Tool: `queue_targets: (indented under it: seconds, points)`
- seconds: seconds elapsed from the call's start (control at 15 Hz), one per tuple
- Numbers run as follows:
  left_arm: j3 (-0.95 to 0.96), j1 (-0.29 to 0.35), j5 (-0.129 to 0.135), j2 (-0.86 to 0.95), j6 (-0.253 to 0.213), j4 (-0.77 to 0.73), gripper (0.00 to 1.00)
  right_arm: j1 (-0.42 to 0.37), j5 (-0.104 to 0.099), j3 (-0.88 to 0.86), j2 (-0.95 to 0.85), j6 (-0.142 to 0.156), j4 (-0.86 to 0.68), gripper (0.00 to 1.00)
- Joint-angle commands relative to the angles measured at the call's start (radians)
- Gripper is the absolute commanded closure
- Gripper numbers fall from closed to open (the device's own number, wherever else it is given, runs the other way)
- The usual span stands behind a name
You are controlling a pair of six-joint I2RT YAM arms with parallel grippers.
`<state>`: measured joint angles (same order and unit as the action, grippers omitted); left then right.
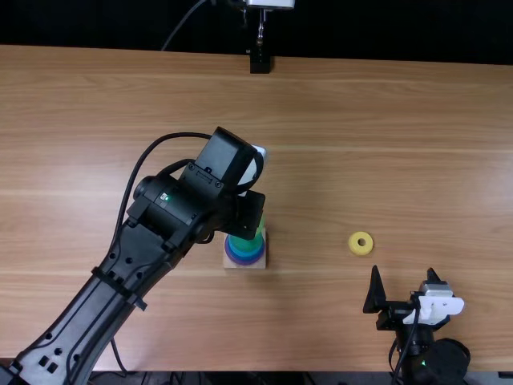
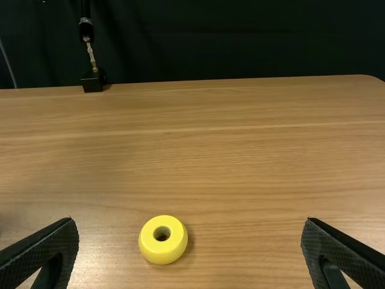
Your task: Build the Hanoi tower: stack the rings onto the peg from bottom to top in this color order: purple, dark blue, light blue, dark green, light green, yellow, orange.
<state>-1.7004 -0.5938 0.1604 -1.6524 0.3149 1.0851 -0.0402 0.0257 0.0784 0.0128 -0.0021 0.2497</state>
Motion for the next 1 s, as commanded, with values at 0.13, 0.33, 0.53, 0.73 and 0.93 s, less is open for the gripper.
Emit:
queue_targets:
  seconds: [0.13, 0.33, 0.53, 0.73, 0.93]
  points:
    - [0.018, 0.009, -0.004, -0.040, -0.002, -0.025, 1.00, -0.012, 0.000, -0.062, -0.013, -0.003, 0.066, 0.00]
    - [0.036, 0.009, -0.004, -0.043, -0.004, -0.025, 1.00, -0.012, 0.000, -0.062, -0.013, -0.003, 0.066, 0.00]
    - [0.074, 0.011, -0.004, -0.040, -0.004, -0.040, 1.00, -0.012, 0.000, -0.062, -0.013, -0.003, 0.066, 0.00]
    - [0.111, 0.011, 0.003, -0.038, -0.004, -0.084, 1.00, -0.012, 0.000, -0.062, -0.013, -0.003, 0.066, 0.00]
    - [0.097, 0.011, 0.003, -0.038, -0.007, -0.084, 1.00, -0.012, 0.000, -0.062, -0.013, -0.003, 0.066, 0.00]
